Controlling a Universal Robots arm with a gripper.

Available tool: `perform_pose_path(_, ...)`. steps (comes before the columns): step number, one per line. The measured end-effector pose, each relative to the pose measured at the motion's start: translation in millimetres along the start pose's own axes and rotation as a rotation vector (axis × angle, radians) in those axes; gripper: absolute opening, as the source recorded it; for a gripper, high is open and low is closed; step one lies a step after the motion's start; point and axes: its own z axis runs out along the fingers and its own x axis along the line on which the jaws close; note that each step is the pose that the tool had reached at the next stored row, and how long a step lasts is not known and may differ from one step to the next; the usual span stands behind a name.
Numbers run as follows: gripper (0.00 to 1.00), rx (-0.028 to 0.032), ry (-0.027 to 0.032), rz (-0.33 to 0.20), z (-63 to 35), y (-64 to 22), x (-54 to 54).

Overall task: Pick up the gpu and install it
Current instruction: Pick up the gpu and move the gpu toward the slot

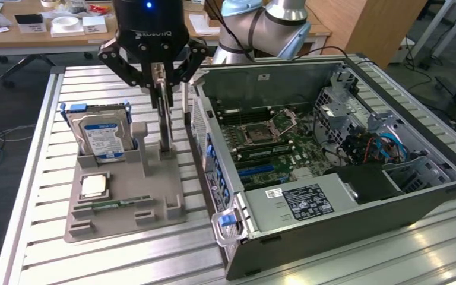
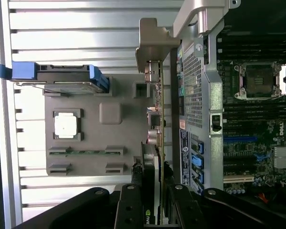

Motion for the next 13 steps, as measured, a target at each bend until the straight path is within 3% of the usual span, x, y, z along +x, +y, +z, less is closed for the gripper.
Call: perform_pose_path(13,0.27,-0.0001,0.0000,0.000,-8.6,0.3,-0.3)
